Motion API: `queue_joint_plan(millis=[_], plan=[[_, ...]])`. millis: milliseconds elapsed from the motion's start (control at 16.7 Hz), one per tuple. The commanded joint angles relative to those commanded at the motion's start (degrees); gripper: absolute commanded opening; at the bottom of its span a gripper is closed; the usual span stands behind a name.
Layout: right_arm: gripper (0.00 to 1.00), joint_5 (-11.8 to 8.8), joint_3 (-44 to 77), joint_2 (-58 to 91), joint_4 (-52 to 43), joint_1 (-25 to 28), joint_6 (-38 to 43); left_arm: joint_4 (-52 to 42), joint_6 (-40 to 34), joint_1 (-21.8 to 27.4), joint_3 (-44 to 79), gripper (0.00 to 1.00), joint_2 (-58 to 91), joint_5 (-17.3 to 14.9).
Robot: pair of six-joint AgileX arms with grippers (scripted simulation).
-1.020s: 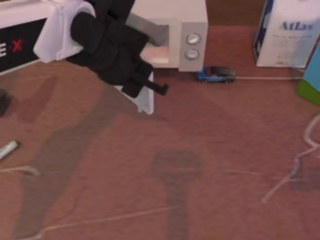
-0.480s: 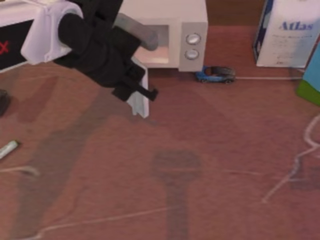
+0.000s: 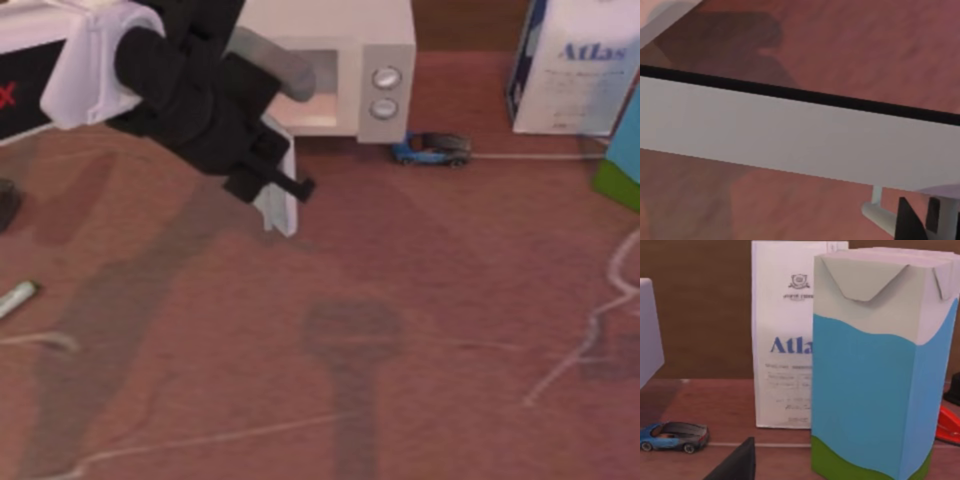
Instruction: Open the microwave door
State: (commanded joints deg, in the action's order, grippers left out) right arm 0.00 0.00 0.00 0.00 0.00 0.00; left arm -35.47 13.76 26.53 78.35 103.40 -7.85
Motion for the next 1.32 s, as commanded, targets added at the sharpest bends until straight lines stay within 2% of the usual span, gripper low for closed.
queue_joint_plan(millis=[840, 1320], plan=[[1.00, 0.00, 0.00, 0.00, 0.00, 0.00, 0.00, -0.03, -0.02, 0.20, -0.17, 0.00, -0.01, -0.39], [1.00, 0.00, 0.00, 0.00, 0.00, 0.00, 0.00, -1.40, 9.25, -3.55, -2.66, 0.00, -2.31, -4.98]])
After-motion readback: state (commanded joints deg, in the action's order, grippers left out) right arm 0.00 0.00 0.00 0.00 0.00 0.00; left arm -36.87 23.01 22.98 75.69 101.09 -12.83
